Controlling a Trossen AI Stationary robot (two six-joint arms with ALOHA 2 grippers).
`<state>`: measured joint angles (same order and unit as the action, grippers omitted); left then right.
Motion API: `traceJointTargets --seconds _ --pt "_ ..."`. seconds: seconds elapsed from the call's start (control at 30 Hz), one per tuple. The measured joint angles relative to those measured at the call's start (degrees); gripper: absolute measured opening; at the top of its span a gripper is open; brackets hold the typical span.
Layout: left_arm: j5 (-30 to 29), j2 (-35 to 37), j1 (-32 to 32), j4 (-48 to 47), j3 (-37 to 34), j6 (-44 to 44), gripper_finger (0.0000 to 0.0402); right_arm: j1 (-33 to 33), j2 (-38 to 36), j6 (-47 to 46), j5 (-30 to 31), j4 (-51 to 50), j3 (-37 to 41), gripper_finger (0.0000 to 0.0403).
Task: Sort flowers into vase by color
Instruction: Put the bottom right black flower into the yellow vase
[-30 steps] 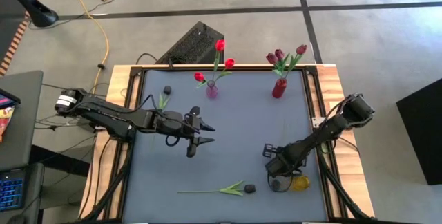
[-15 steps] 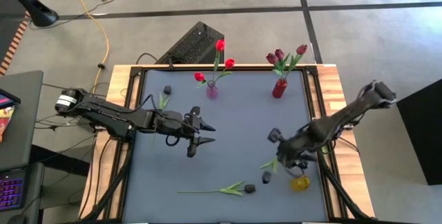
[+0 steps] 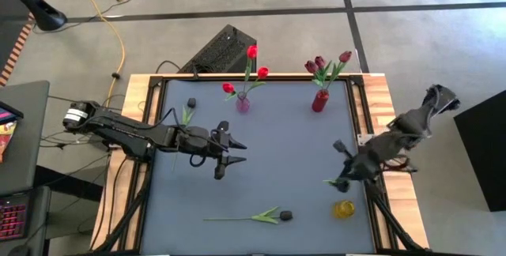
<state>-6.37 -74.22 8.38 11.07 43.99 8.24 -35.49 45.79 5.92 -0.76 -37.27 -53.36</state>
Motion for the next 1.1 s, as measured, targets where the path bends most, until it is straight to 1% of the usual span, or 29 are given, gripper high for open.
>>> traceJointTargets --seconds 0.17,0.33,0.6,0.7,0.87,1.0,1.1 --pt "-0.02 0.00 0.00 -0.02 0.00 0.06 0.0173 -3.29 -4.84 -3.79 0.46 3.75 0.00 0.0019" --pt "-0.09 0.00 0.00 0.00 0.00 0.08 0.0173 -5.48 -7.39 -4.55 0.66 5.08 0.00 0.0019" --pt "-0.09 0.00 0.00 0.00 0.00 0.50 0.0173 -8.90 -10.55 -10.97 0.97 4.82 0.00 0.0019" --pt "-0.09 0.00 0.00 0.00 0.00 0.54 0.0173 -10.43 -10.77 -13.52 2.15 5.56 0.36 0.0019" --pt "-0.13 0.00 0.00 0.00 0.00 0.55 0.0173 -13.70 -10.53 -18.29 2.41 6.45 2.11 0.0019" --pt "-0.36 0.00 0.00 0.32 0.00 0.56 0.0173 -16.58 -10.61 -20.84 5.43 9.02 4.54 0.0019" --pt "-0.37 0.00 0.00 0.42 0.00 0.56 0.0173 -18.46 -10.58 -20.99 8.51 9.23 6.18 0.0019"
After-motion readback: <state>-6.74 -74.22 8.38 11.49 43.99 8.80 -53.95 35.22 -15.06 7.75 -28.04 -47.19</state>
